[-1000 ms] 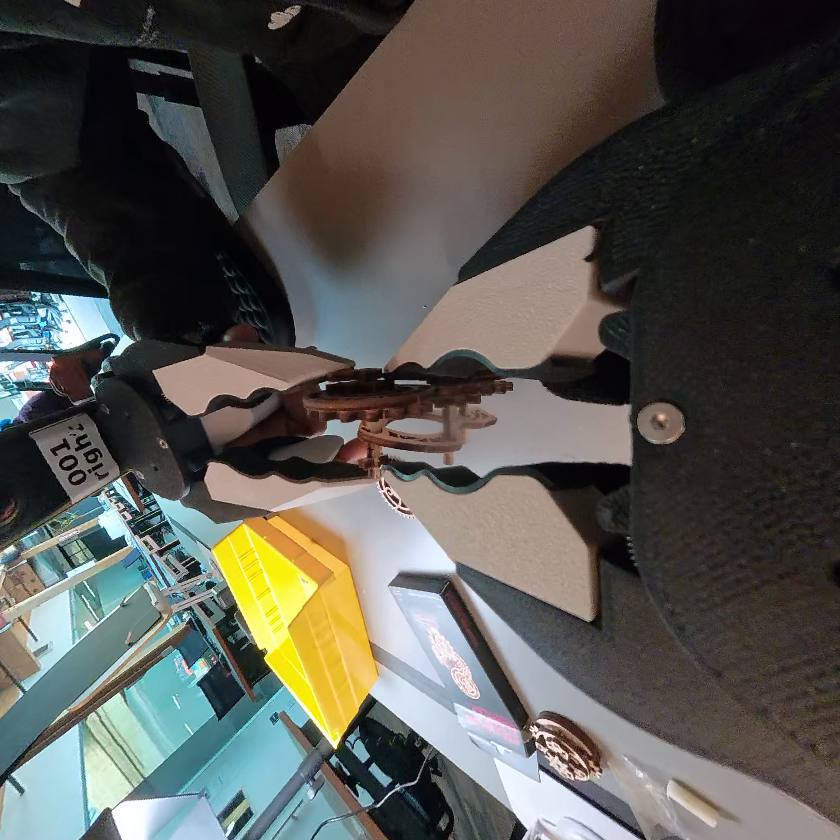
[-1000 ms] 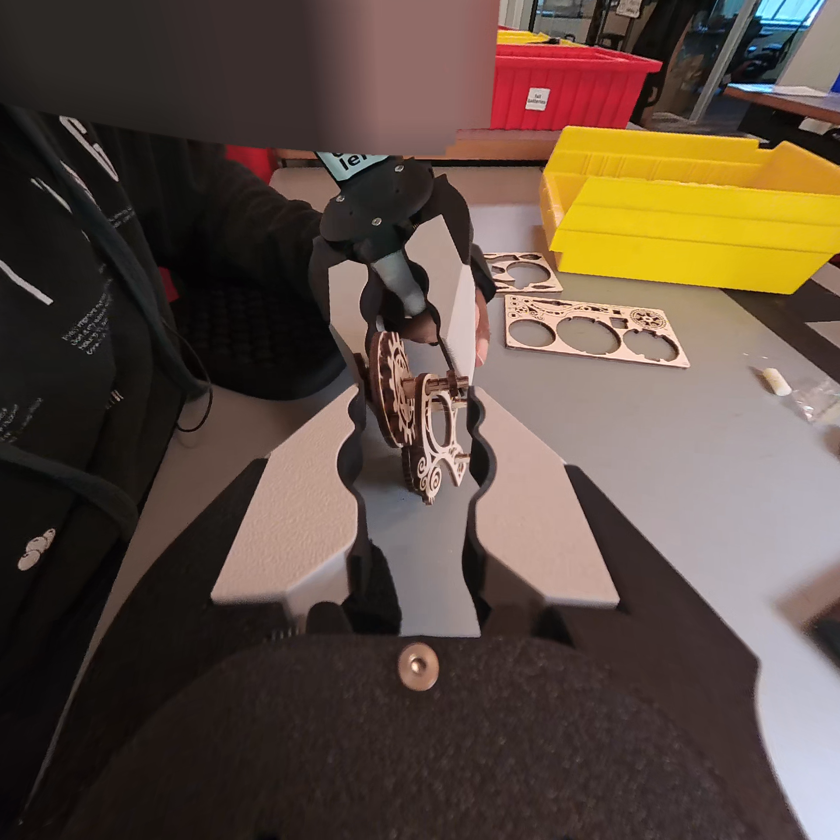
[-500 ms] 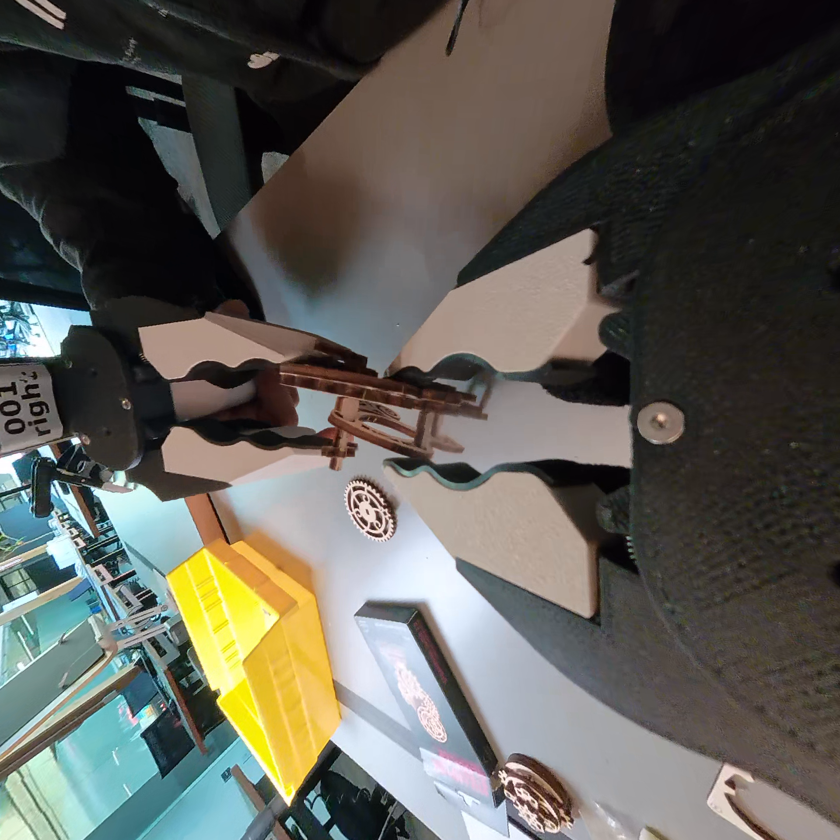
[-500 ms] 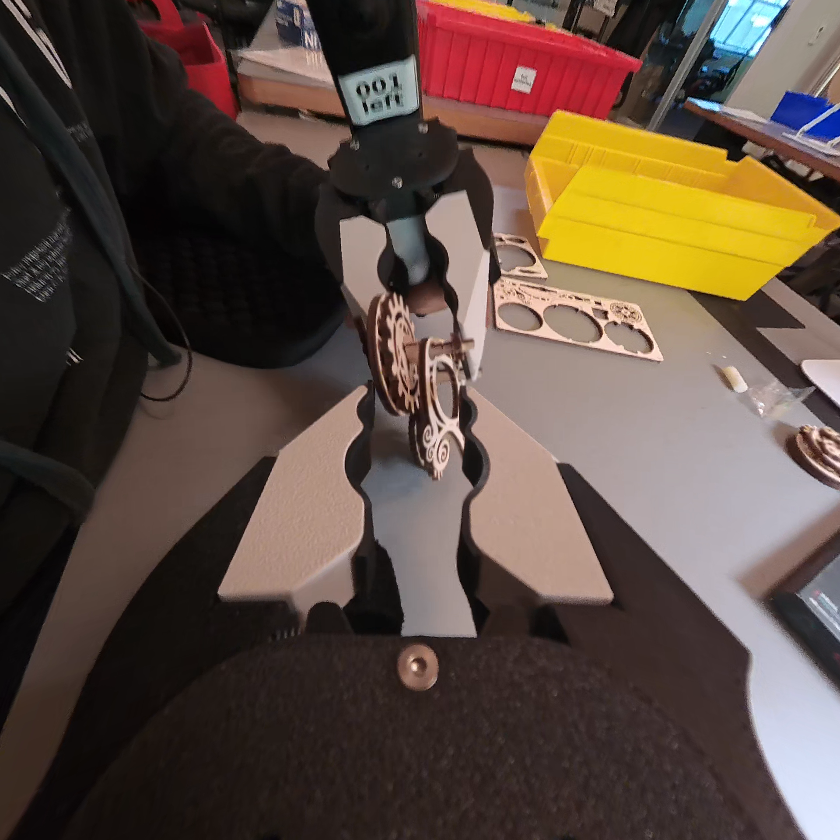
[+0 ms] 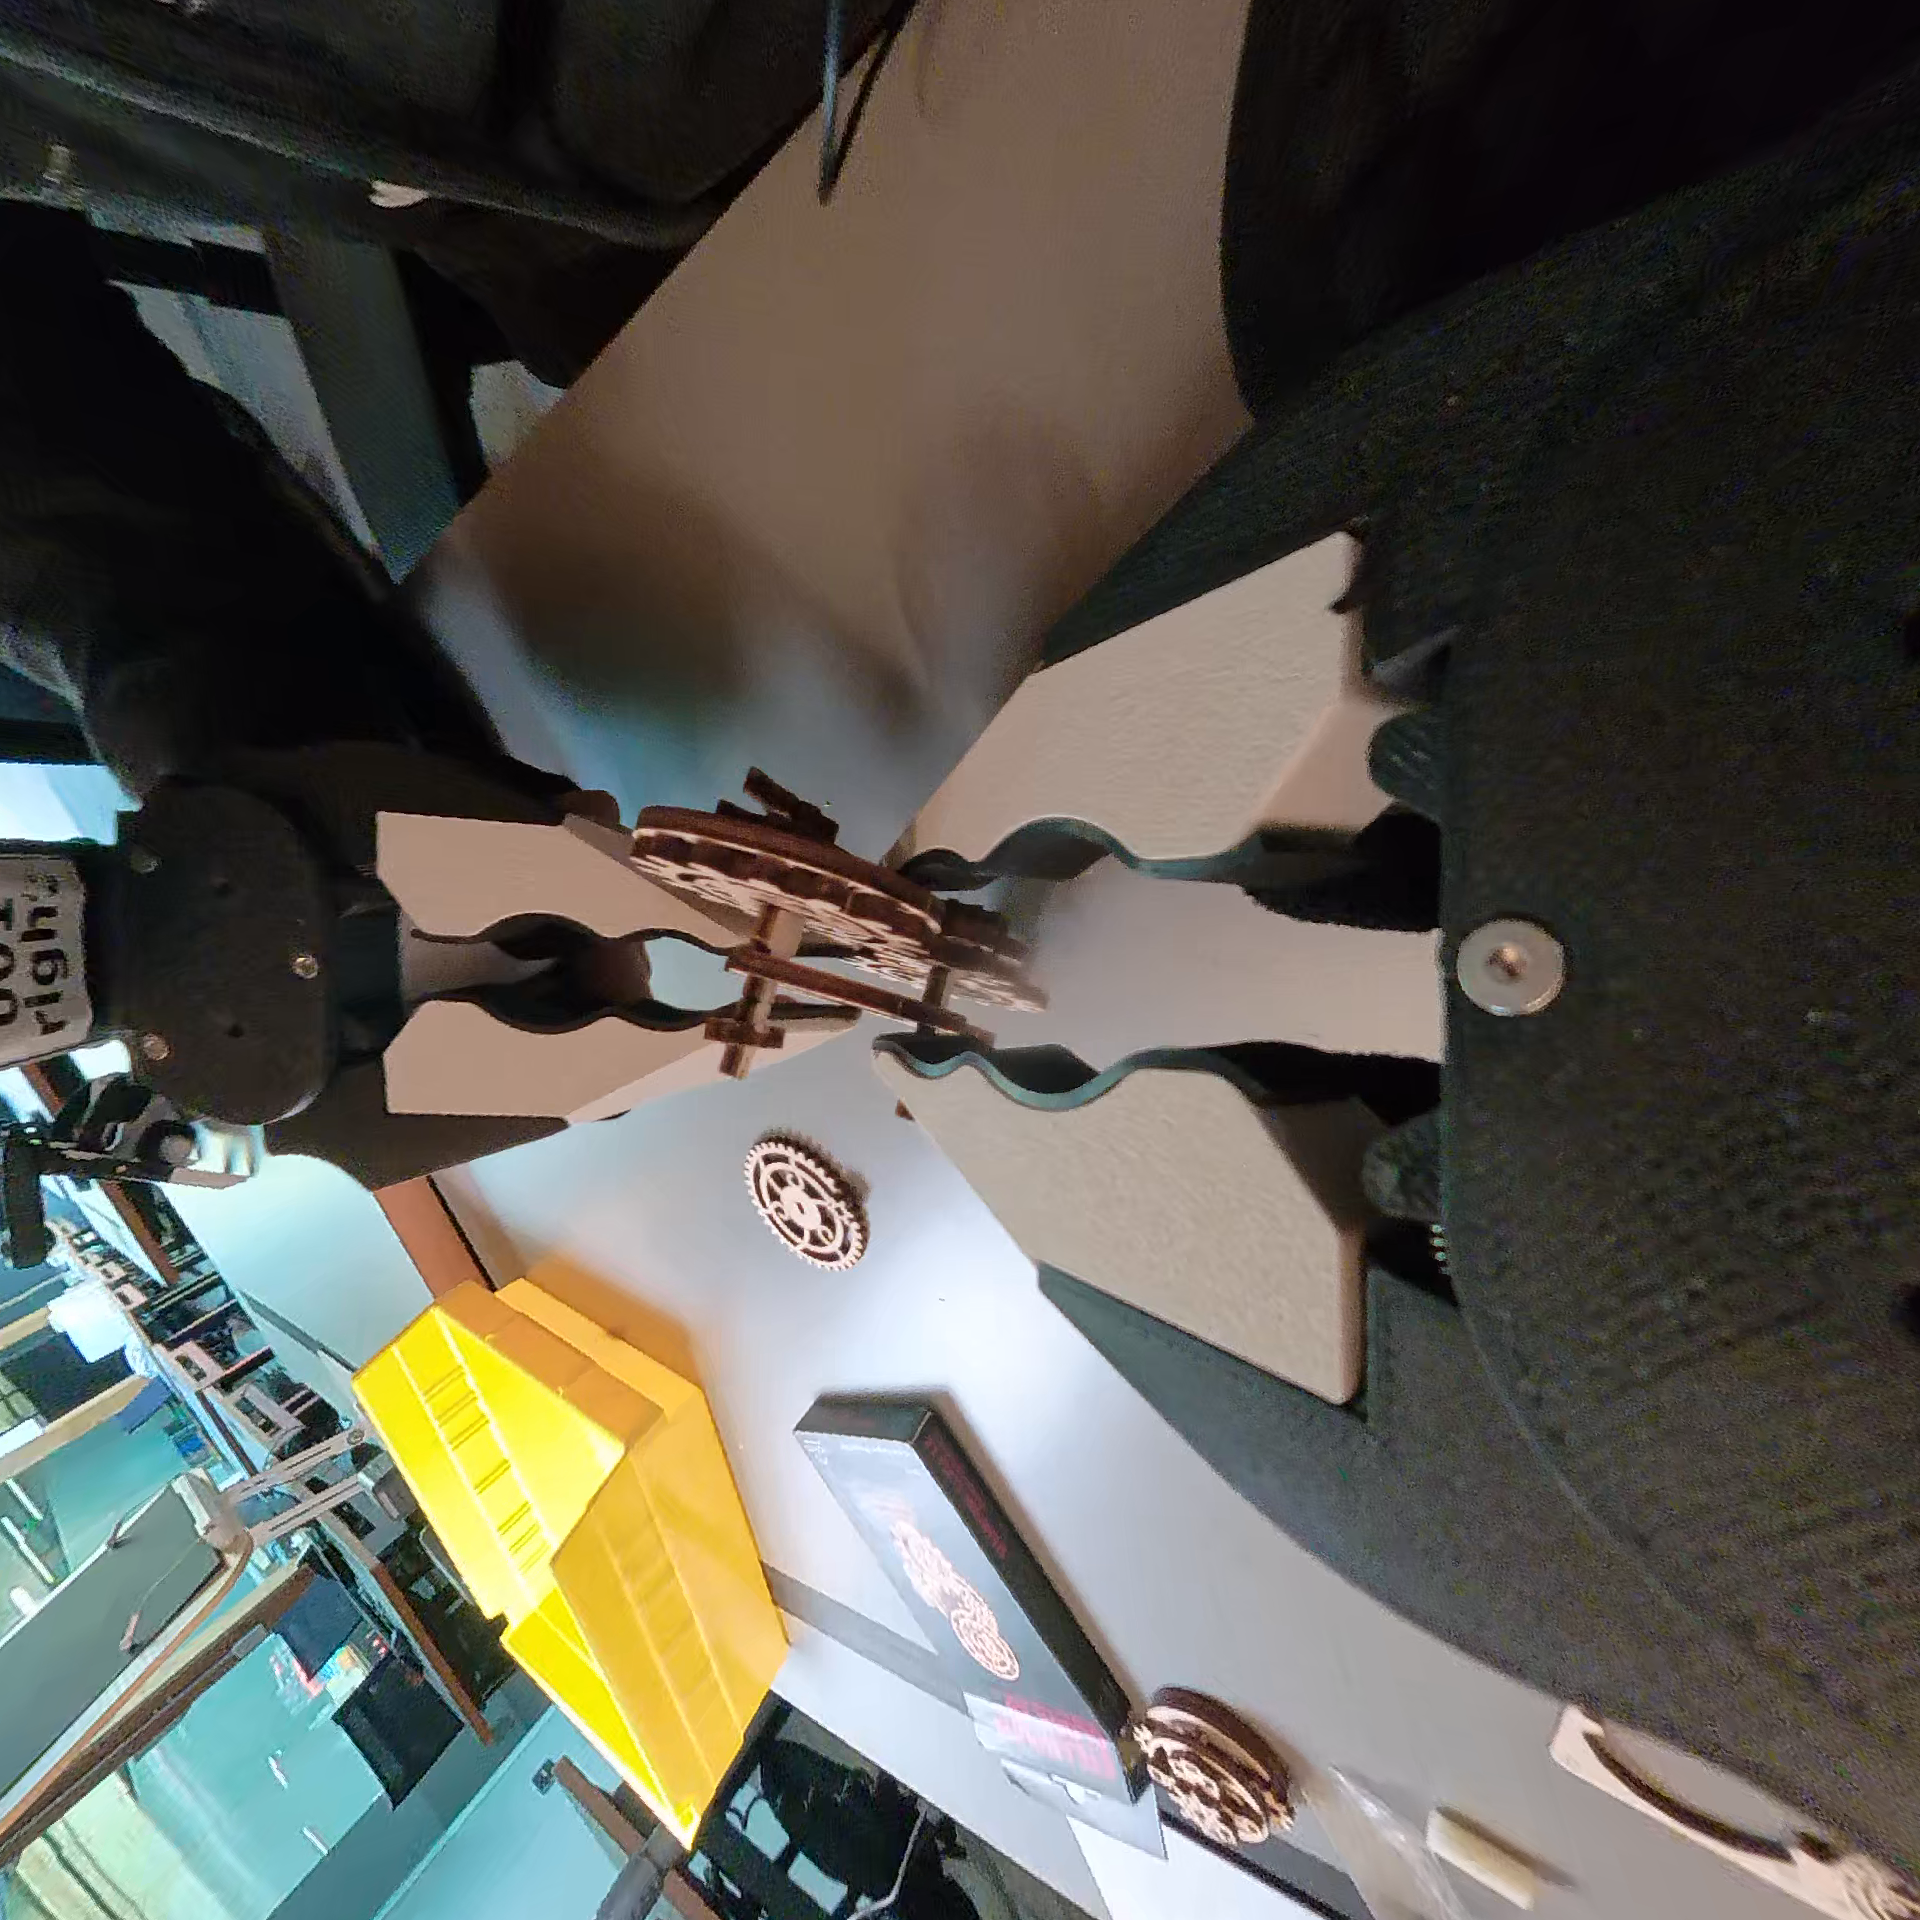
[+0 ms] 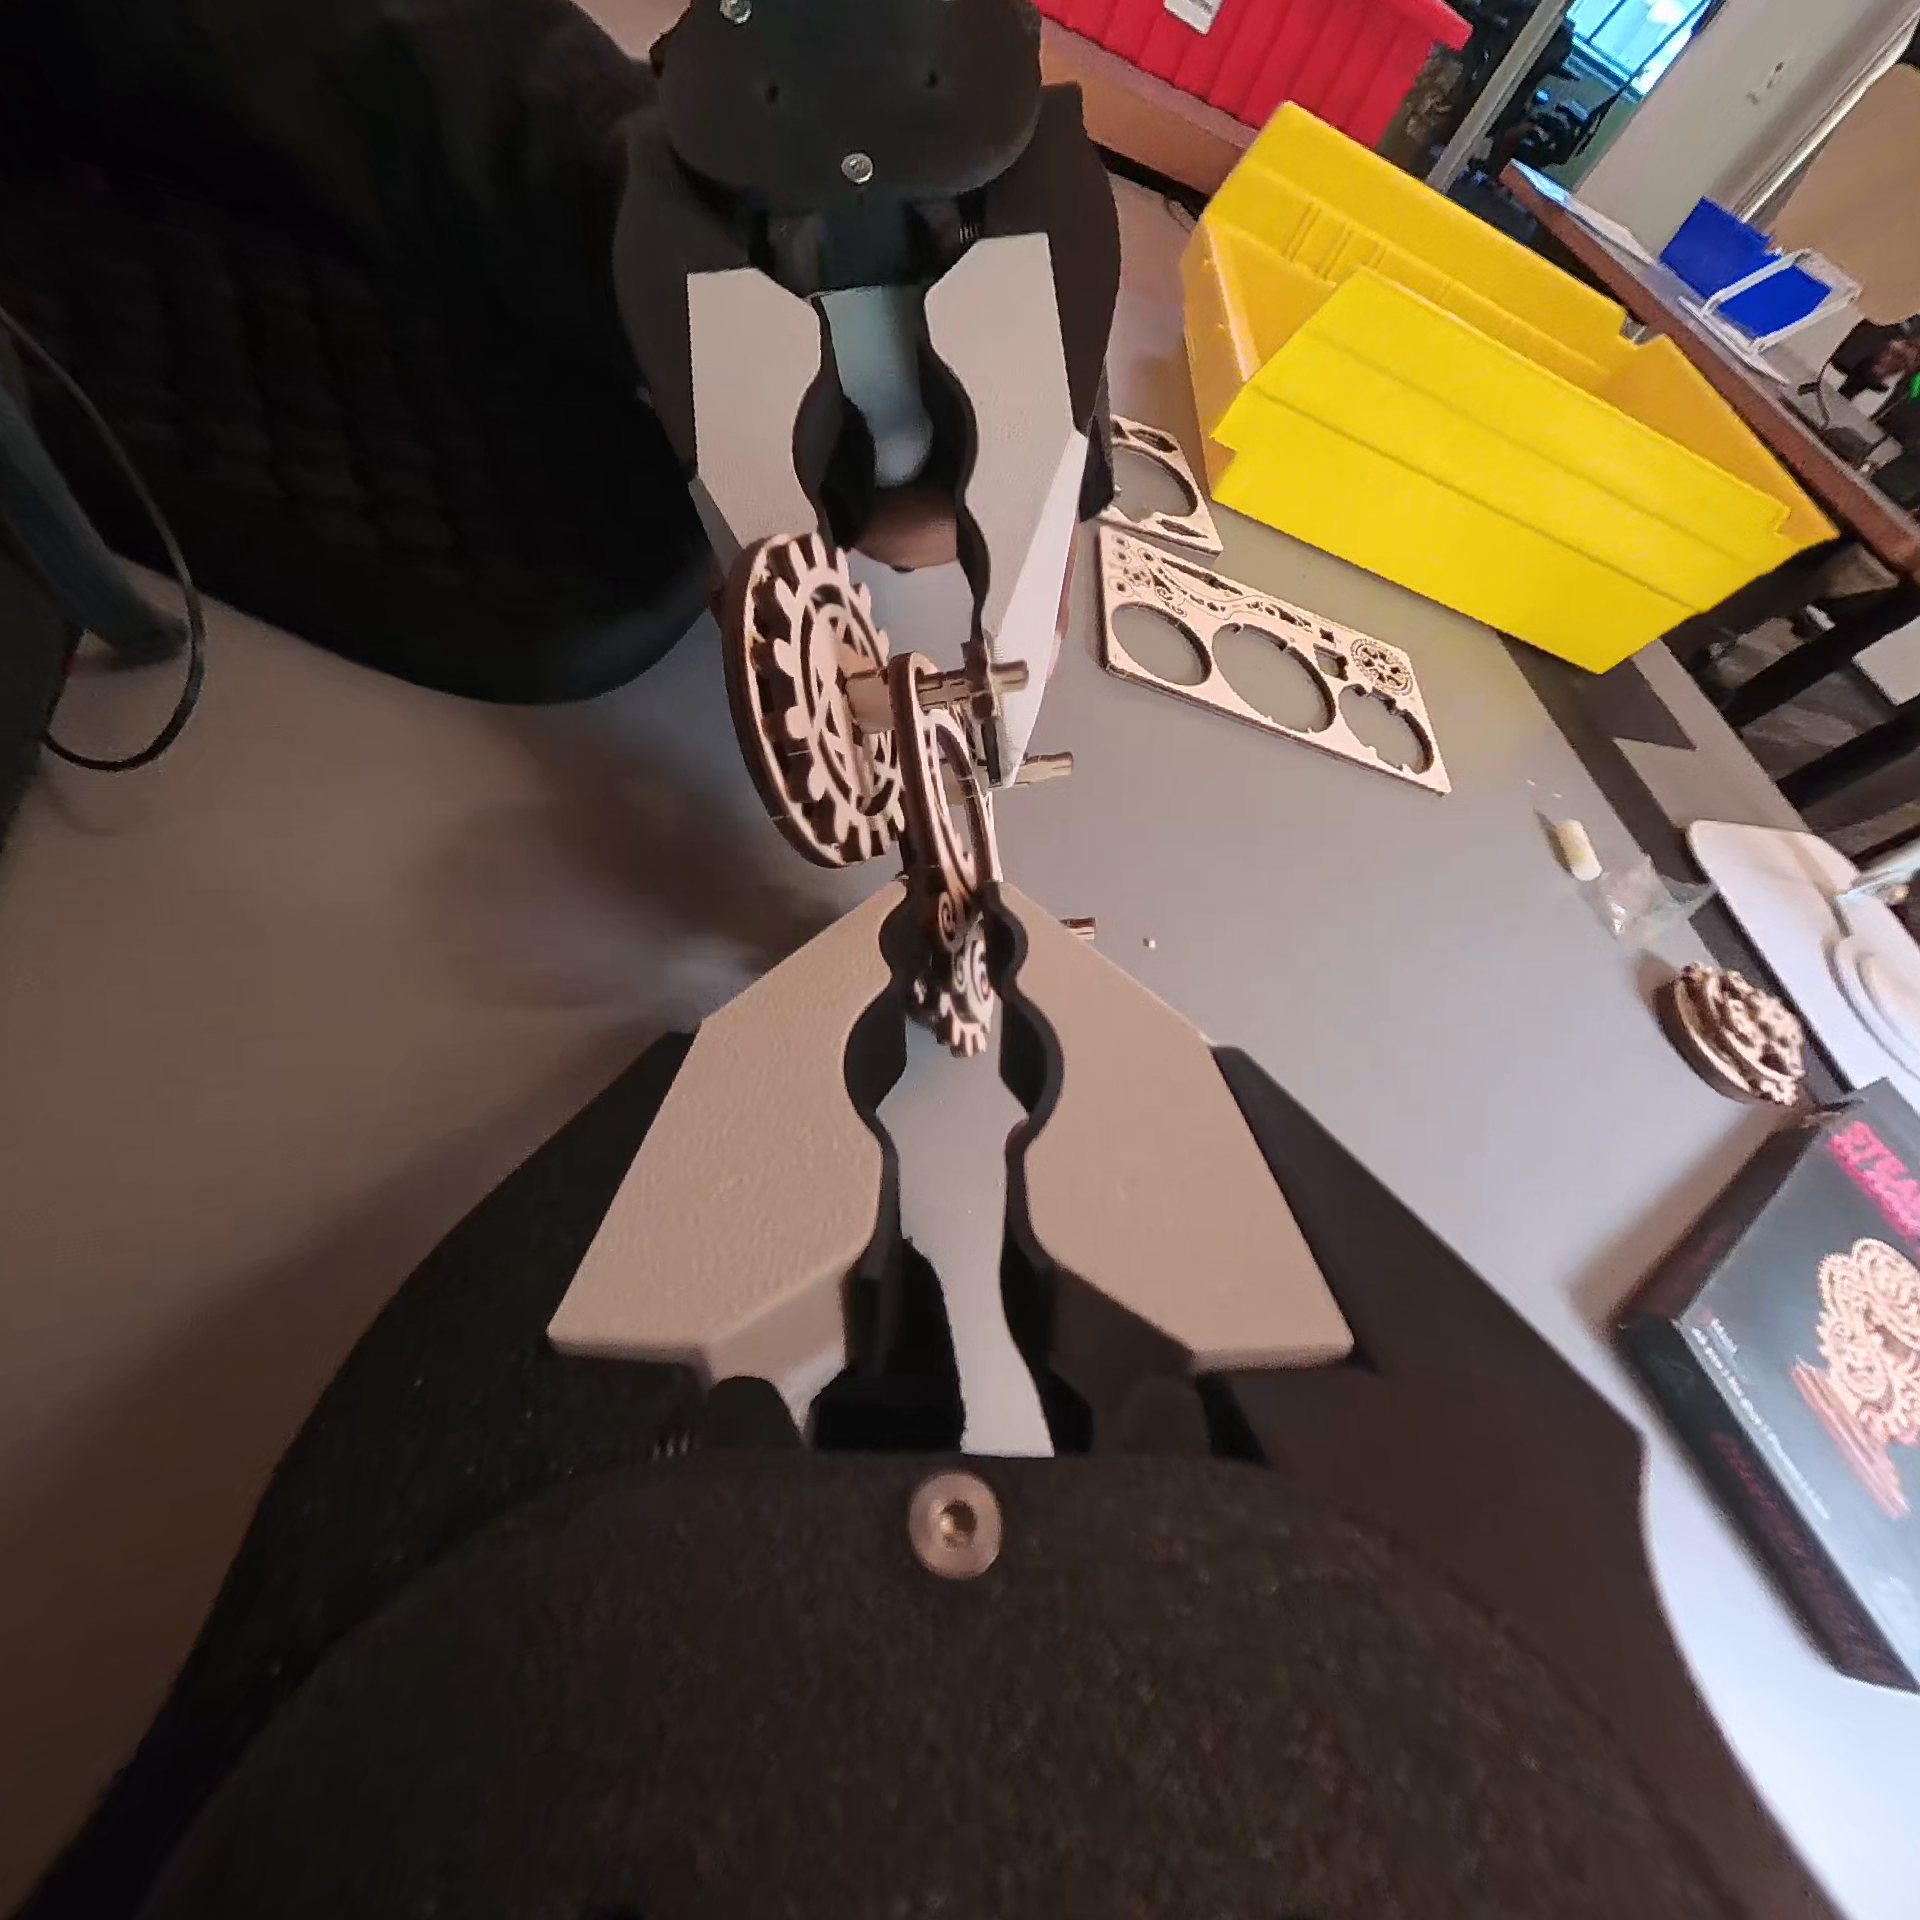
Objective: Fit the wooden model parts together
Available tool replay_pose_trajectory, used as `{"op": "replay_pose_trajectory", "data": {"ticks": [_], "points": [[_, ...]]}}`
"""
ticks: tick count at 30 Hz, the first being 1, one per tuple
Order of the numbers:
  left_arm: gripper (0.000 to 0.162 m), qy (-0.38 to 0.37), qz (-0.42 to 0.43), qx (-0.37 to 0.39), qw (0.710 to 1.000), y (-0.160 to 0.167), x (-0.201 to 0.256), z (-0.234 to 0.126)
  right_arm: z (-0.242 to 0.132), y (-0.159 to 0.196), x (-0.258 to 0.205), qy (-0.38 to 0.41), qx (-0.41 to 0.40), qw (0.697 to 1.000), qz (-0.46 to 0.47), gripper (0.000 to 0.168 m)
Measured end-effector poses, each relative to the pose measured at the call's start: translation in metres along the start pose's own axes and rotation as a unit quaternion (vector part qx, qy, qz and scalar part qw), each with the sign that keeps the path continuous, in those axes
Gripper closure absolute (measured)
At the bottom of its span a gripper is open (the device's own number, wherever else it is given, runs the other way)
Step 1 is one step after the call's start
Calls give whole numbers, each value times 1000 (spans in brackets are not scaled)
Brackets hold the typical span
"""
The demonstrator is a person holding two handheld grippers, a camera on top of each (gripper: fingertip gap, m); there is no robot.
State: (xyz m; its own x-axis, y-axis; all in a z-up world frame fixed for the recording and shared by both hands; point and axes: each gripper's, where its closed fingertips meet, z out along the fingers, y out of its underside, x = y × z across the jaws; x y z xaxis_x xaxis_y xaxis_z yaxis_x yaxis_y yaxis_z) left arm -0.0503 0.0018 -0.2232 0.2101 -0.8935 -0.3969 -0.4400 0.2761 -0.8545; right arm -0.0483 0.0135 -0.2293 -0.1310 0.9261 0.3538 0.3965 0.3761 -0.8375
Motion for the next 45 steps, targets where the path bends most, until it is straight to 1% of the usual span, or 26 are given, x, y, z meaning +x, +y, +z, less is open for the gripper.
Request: {"op": "replay_pose_trajectory", "data": {"ticks": [3, 6, 9, 12, 15, 17, 18, 20, 22, 26, 27, 29, 34, 38, 41, 43, 45], "points": [[138, -1, 21, -24, 999, 6, 6, -4, 4, -2, -5, 4, -6, 999, -35, 159], [137, -11, 60, -45, 997, 11, 14, -6, 7, -1, -10, 7, -9, 998, -70, 159], [135, -16, 103, -57, 993, 17, 22, -7, 10, 0, -19, 0, -7, 997, -73, 156], [133, -19, 139, -66, 988, 20, 29, -5, 10, 5, -26, 0, -12, 995, -97, 153], [133, -33, 166, -79, 982, 21, 26, 0, 9, 9, -22, 14, -23, 995, -100, 151], [135, -34, 129, -62, 989, 14, 18, 1, 6, 10, -14, 25, -28, 996, -85, 147], [137, -33, 96, -48, 994, 9, 11, 1, 4, 10, -10, 26, -28, 997, -73, 142], [141, -20, 36, -28, 999, 1, 0, -1, -1, 8, -4, 20, -22, 998, -55, 136], [141, -13, 7, -15, 1000, -4, -8, -2, -4, 10, 1, 20, -29, 998, -50, 129], [141, 2, -2, -4, 1000, -9, -10, 5, -3, 14, 6, 30, -26, 998, -41, 128], [141, 6, -4, -2, 1000, -10, -9, 7, -2, 14, 6, 30, -23, 999, -38, 132], [142, 20, -17, 4, 1000, -12, -6, 10, 0, 16, 6, 29, -24, 999, -37, 147], [144, 31, -63, 25, 997, -17, -9, 13, 2, 16, 0, -15, -7, 1000, 19, 148], [144, 31, -69, 30, 997, -17, -9, 12, 2, 16, 0, -16, -5, 1000, 17, 148], [145, 27, -69, 30, 997, -16, -9, 12, 0, 16, 2, -6, -7, 1000, 15, 145], [145, 21, -65, 28, 997, -15, -10, 11, -6, 9, 3, -4, -3, 1000, 16, 131], [145, 16, -56, 23, 998, -15, -10, 11, -16, -3, 3, -5, 13, 1000, 22, 125]]}}
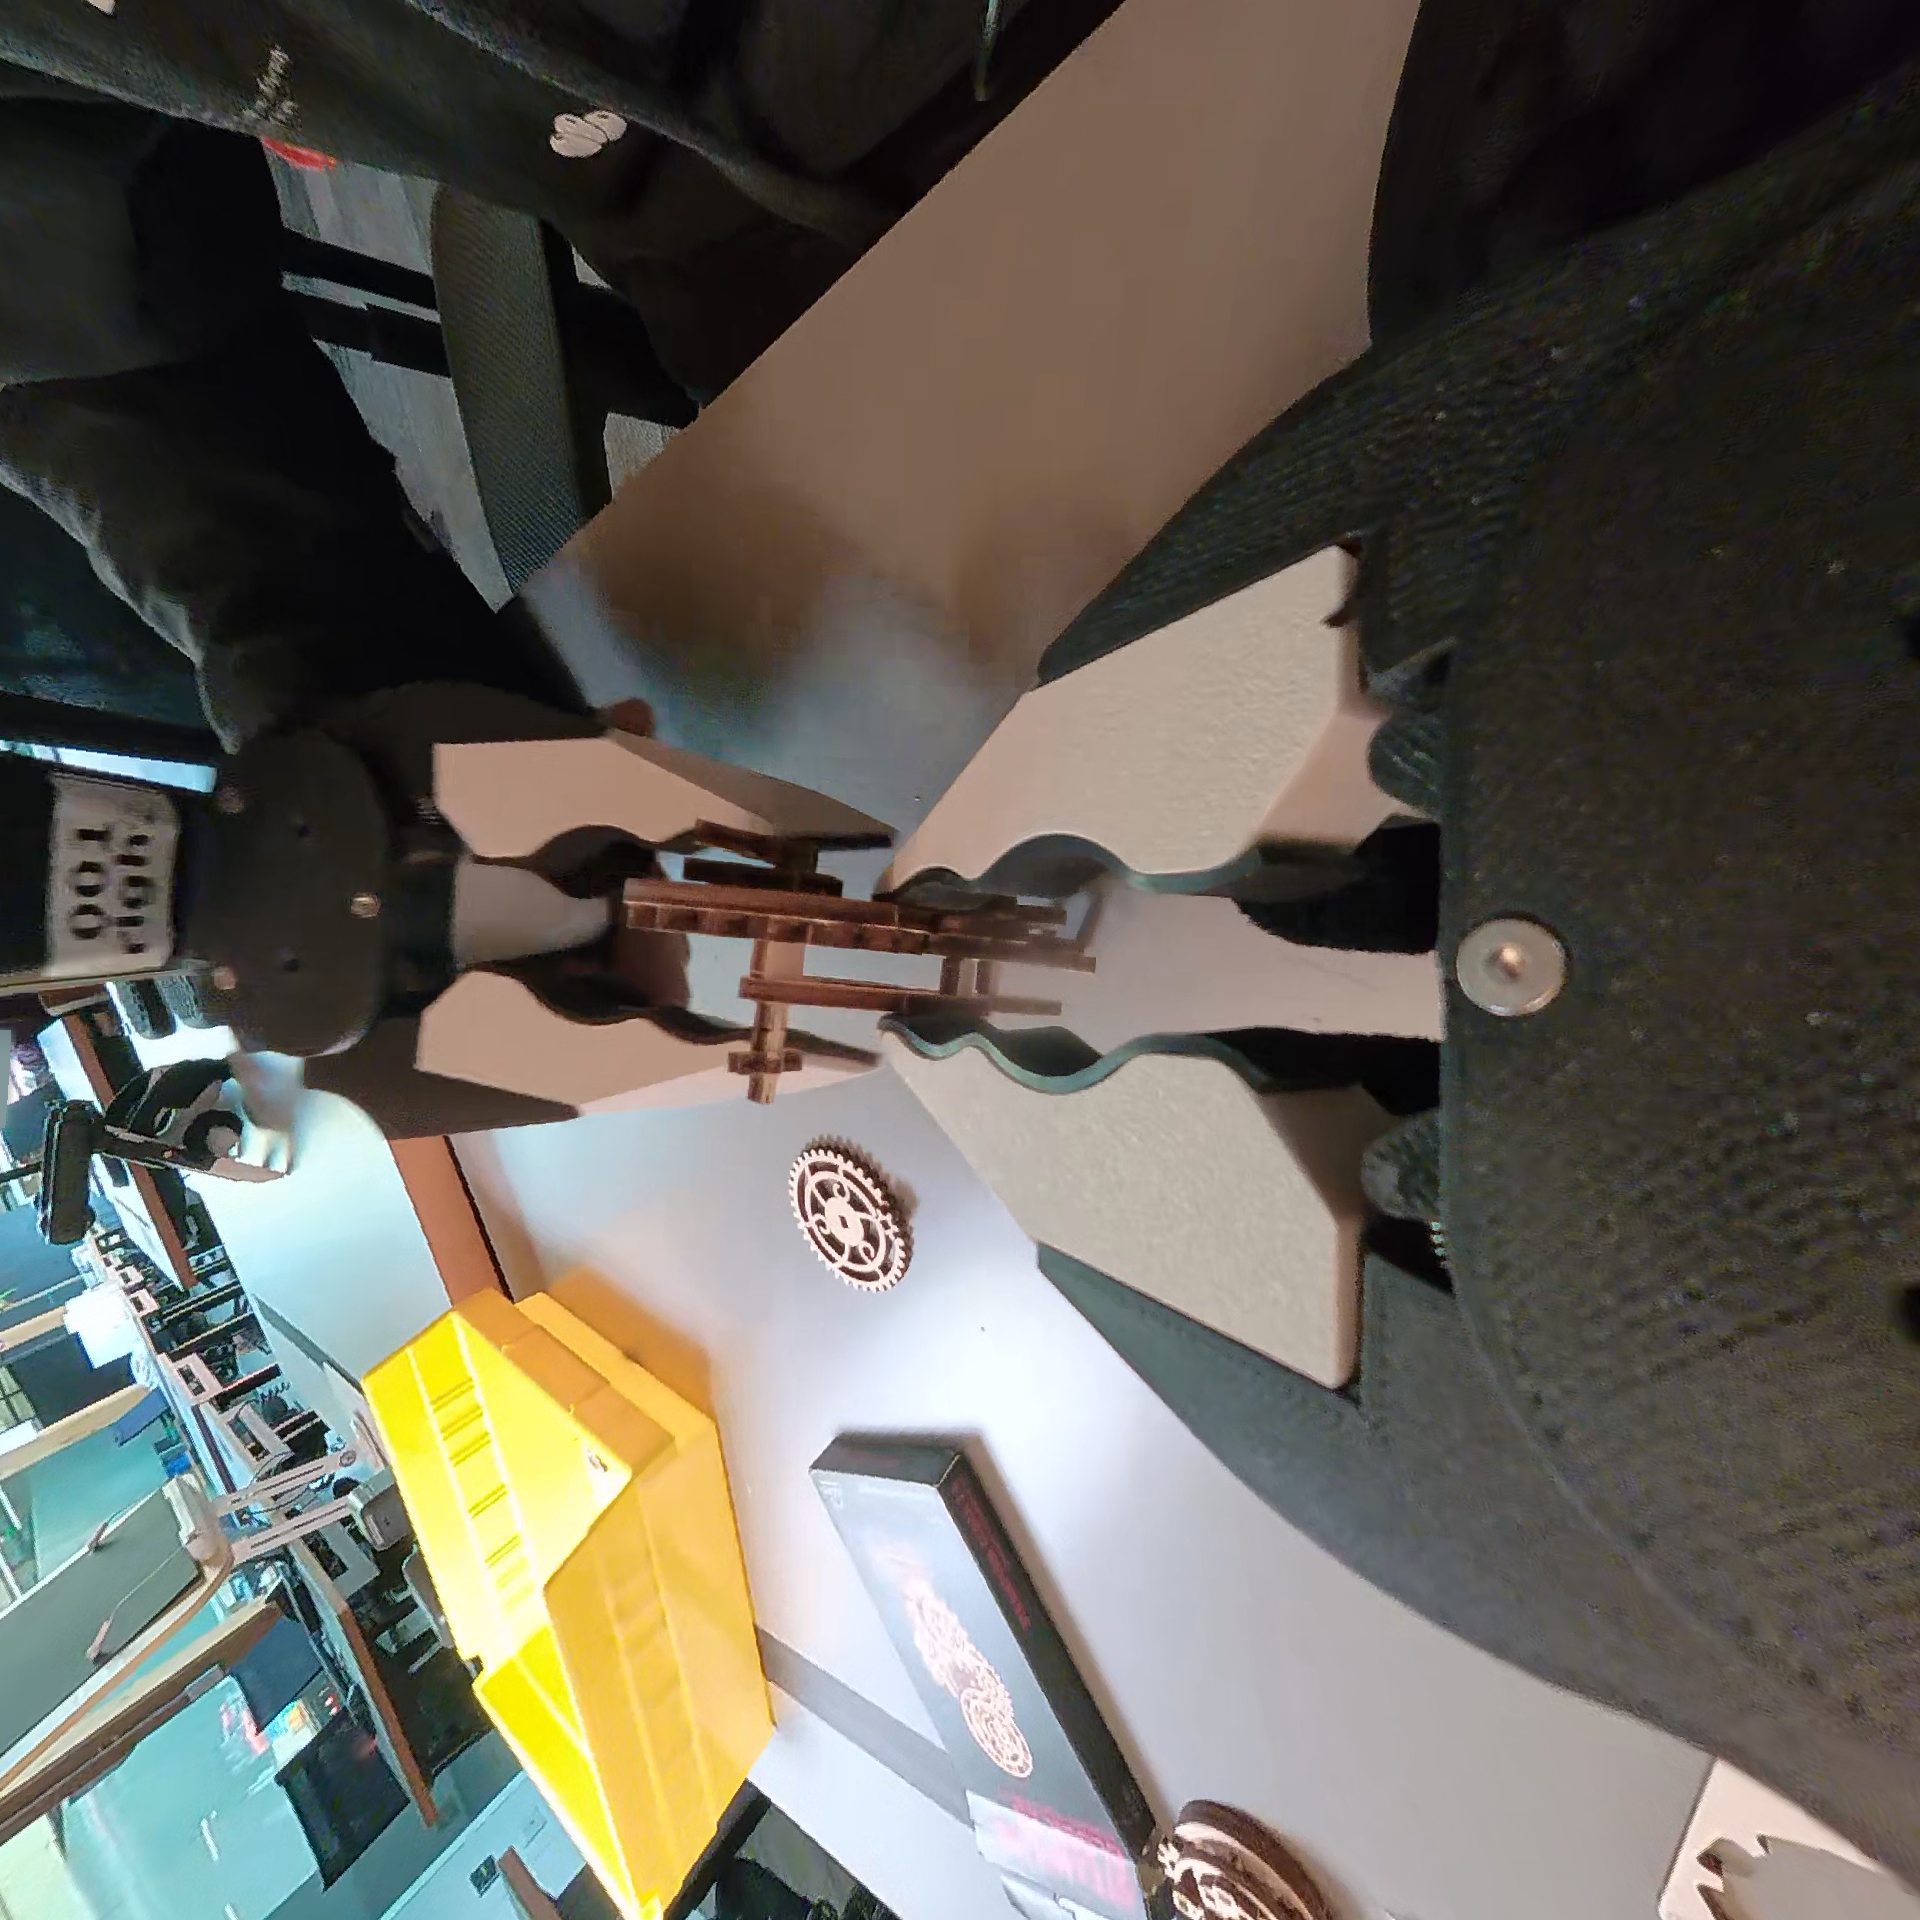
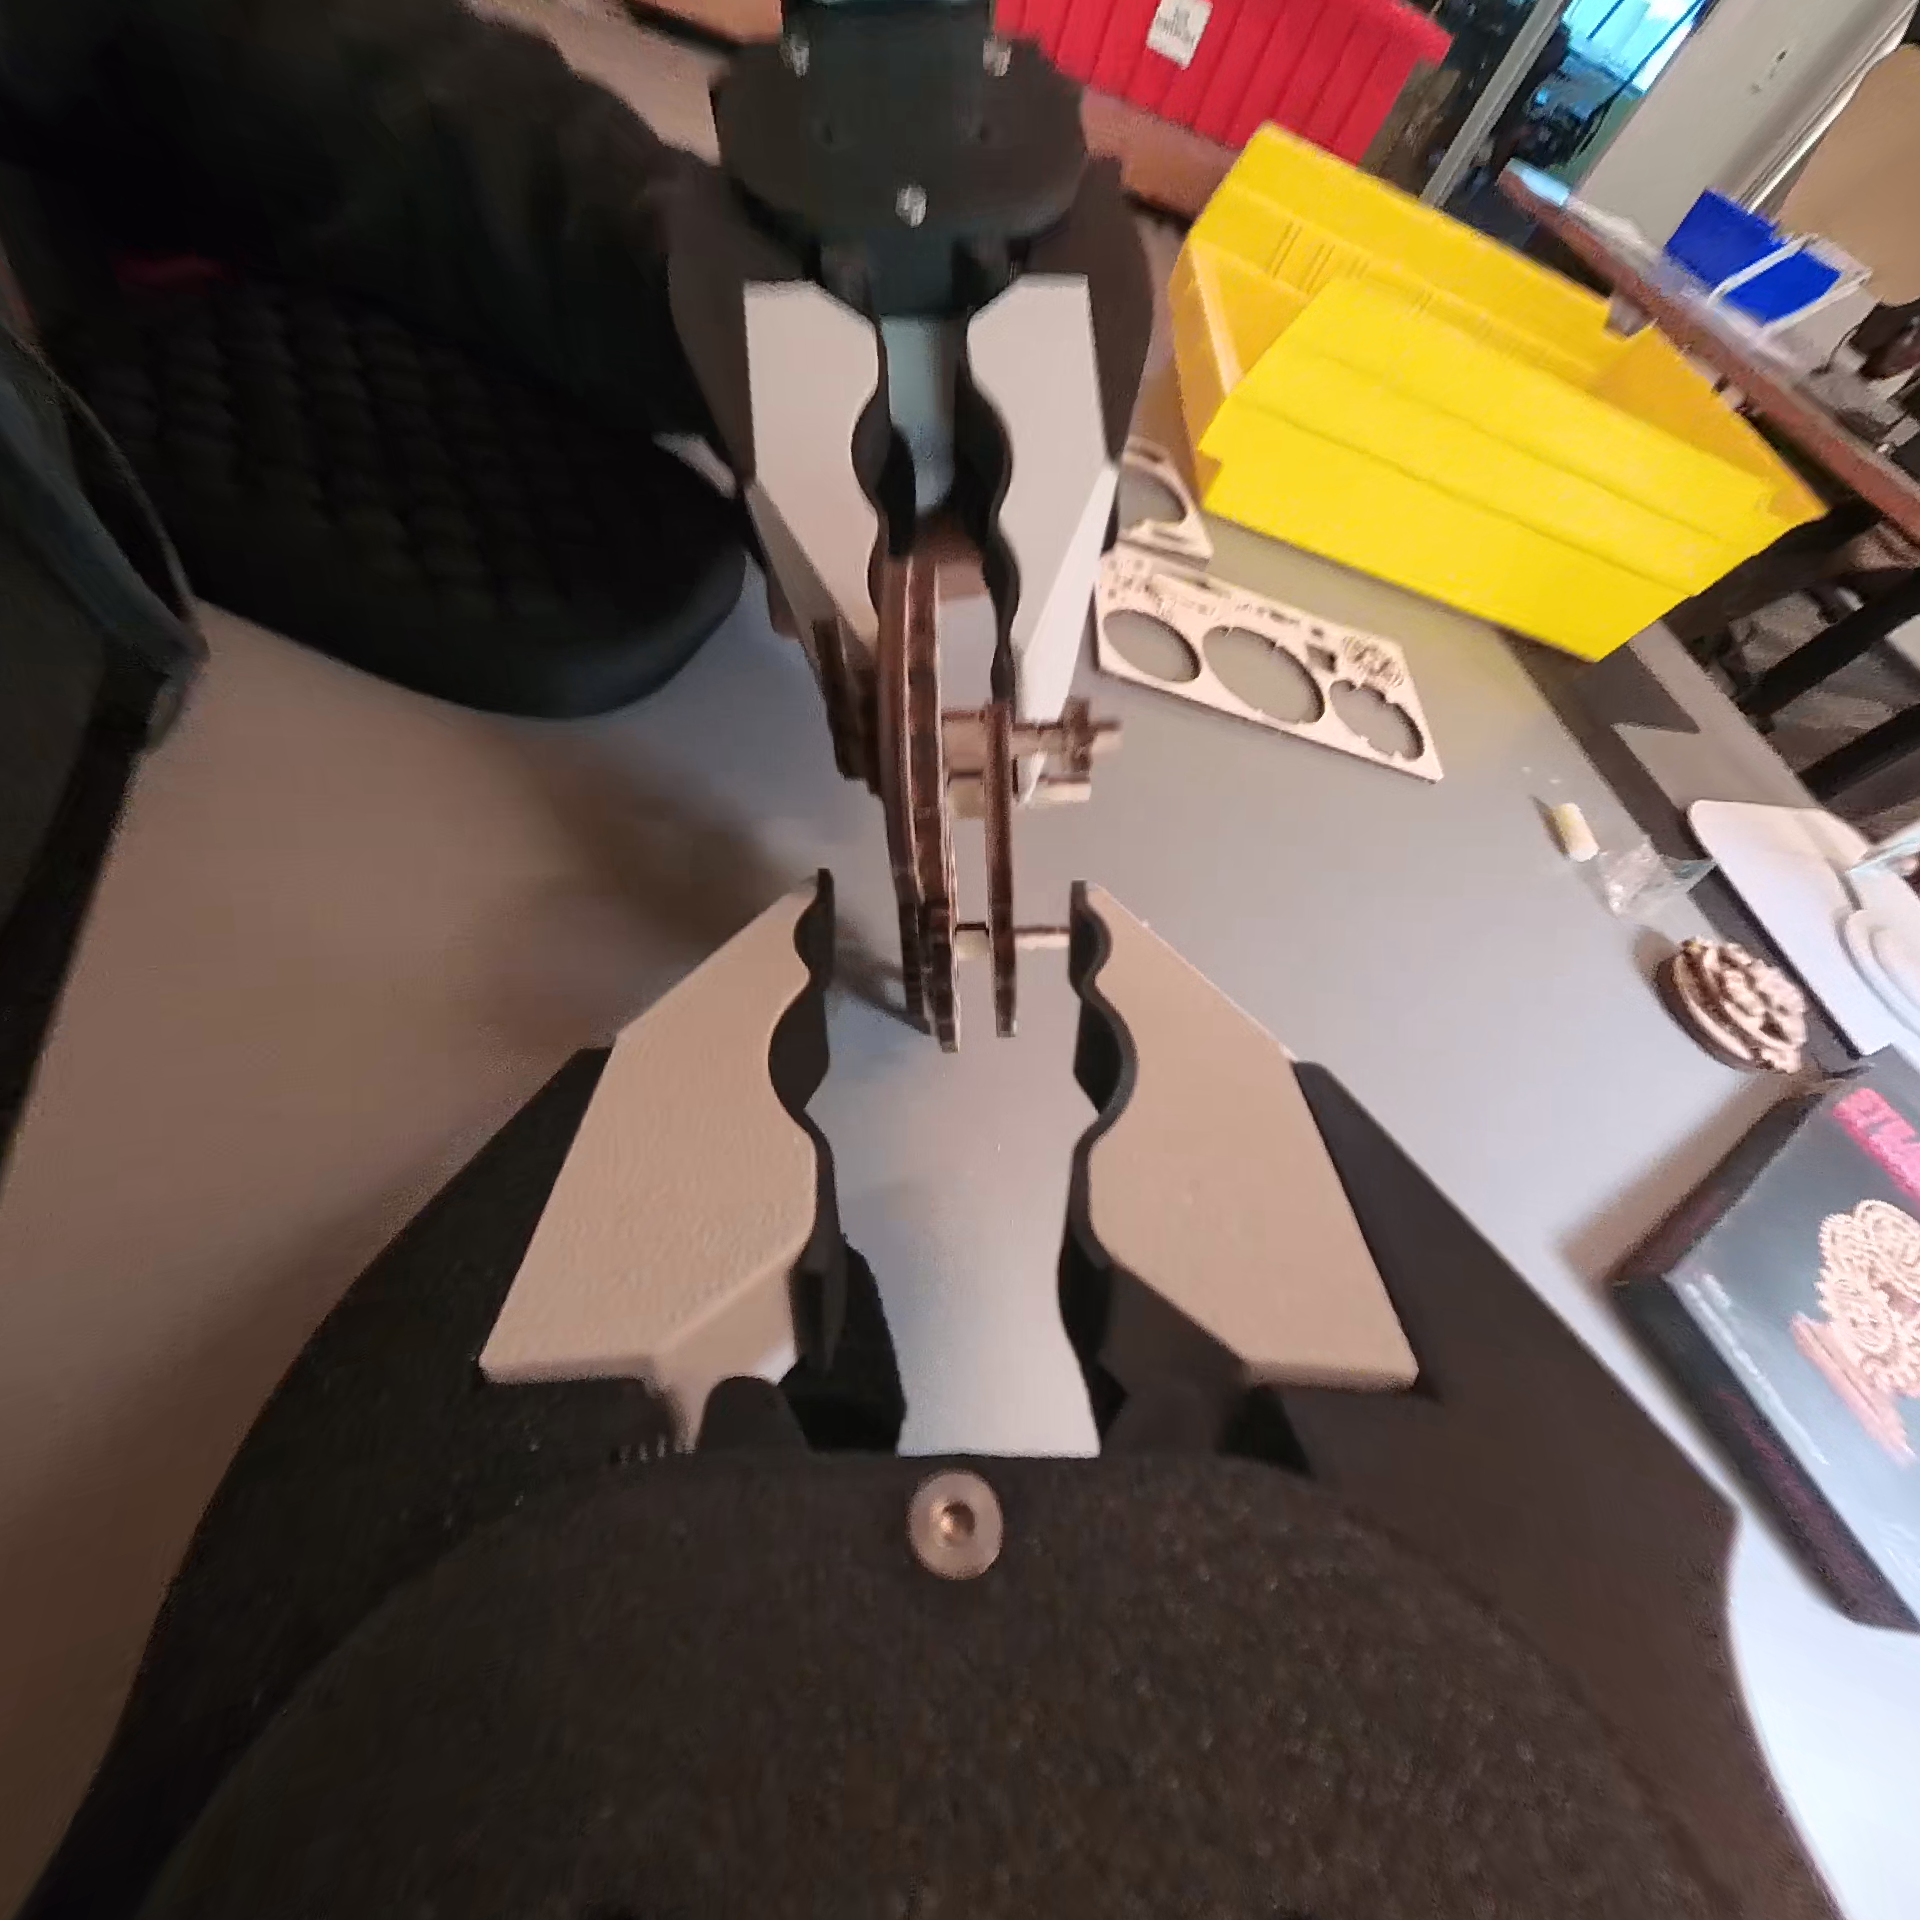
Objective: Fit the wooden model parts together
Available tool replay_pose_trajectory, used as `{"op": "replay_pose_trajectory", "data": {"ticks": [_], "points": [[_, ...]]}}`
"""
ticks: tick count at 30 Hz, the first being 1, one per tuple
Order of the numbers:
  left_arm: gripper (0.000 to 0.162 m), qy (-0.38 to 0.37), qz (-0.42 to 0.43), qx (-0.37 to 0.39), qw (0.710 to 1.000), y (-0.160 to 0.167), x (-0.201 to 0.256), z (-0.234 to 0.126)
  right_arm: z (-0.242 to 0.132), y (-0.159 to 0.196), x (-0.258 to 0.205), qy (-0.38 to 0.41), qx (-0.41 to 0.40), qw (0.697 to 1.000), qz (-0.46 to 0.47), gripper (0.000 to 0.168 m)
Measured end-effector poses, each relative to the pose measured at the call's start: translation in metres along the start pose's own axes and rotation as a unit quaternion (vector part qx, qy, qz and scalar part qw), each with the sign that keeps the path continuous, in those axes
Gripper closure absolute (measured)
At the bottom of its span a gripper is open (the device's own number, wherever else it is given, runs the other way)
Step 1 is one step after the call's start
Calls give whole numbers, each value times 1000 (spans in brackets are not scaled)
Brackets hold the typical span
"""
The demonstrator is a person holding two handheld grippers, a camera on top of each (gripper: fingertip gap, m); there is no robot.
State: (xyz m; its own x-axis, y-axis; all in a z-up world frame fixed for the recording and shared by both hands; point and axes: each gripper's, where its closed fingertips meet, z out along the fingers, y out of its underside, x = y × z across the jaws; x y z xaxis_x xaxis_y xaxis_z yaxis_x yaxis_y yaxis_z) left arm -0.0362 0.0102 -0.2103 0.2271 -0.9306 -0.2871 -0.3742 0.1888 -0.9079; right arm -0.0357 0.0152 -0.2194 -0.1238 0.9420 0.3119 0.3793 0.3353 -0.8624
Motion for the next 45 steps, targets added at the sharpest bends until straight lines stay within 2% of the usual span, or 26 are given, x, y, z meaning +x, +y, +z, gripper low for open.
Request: {"op": "replay_pose_trajectory", "data": {"ticks": [5, 19, 21, 35, 39, 41, 45], "points": [[145, 0, 14, -6, 1000, -1, 2, 3, -13, -29, 3, 12, 27, 1000, 0, 122], [145, -8, 4, -9, 1000, -1, -1, 4, -13, -29, 6, 46, 28, 998, -12, 123], [145, -5, -1, -9, 1000, -2, -1, 4, -13, -29, 4, 41, 30, 999, -11, 128], [145, 3, -14, 2, 1000, -5, 1, 4, -14, -30, 1, 14, 38, 999, 9, 131], [125, -19, -45, 43, 998, -16, -10, -5, -15, -29, 4, 20, 45, 999, 18, 131], [121, -19, -58, 56, 997, -20, -12, -7, -15, -30, 3, 18, 51, 998, 24, 131], [125, -1, -61, 58, 996, -22, -7, -5, -16, -31, 2, 15, 56, 998, 28, 131]]}}
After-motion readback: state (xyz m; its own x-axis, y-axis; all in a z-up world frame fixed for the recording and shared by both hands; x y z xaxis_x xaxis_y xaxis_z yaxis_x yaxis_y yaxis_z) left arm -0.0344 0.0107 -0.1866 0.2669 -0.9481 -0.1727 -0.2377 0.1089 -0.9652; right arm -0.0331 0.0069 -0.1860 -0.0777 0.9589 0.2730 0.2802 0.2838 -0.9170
